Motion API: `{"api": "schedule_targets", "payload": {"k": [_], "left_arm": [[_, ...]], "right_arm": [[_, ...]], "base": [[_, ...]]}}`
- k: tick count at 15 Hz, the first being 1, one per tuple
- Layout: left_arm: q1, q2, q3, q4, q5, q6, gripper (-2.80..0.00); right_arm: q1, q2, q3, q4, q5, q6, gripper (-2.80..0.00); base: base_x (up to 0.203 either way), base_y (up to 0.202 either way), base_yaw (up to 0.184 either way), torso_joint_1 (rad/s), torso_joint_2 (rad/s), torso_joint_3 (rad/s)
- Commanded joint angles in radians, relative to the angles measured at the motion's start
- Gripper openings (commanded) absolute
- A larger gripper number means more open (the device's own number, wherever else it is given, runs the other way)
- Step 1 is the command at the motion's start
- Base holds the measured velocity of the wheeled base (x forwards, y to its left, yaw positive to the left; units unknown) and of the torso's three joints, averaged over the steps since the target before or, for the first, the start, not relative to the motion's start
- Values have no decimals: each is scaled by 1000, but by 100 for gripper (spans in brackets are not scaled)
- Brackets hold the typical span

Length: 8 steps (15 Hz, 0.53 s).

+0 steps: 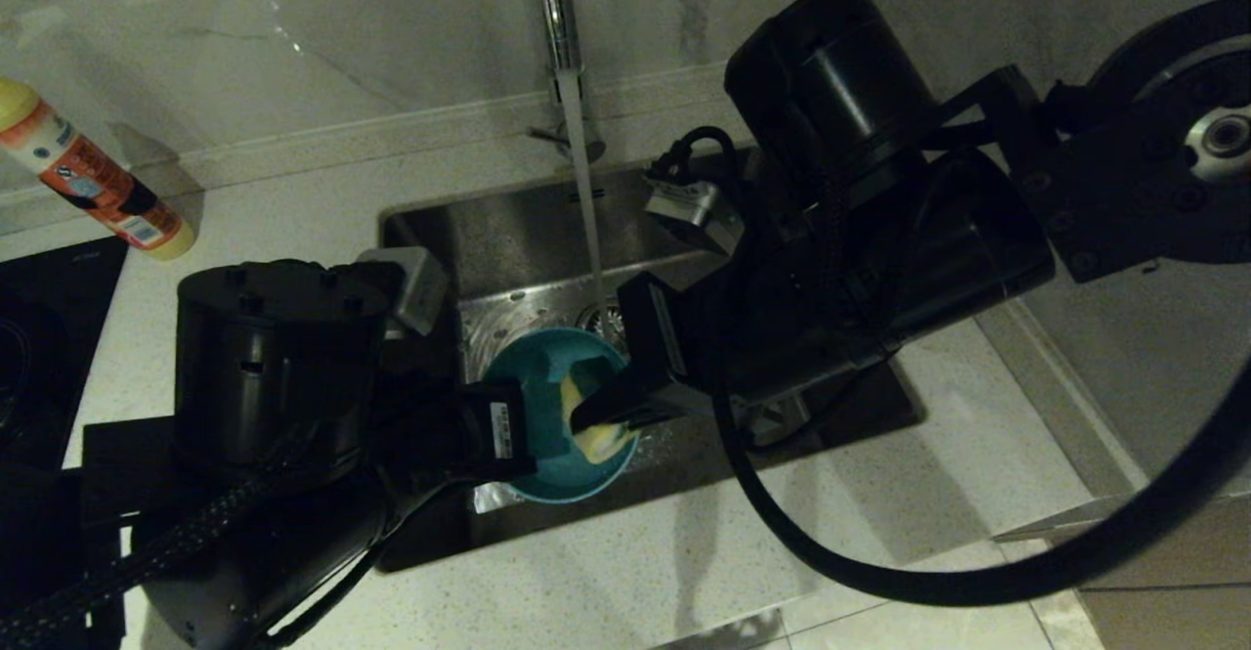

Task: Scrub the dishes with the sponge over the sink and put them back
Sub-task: Wipe the bowl

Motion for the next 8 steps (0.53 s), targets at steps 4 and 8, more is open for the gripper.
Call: {"api": "schedule_targets", "payload": {"k": [4,8], "left_arm": [[0,12,-2,-21,3,-1,-280],[2,14,-4,-21,4,-1,-280]], "right_arm": [[4,-37,9,24,2,3,-280],[4,-49,5,23,3,3,-280]], "base": [[0,0,0,0,0,0],[0,0,0,0,0,0]]}}
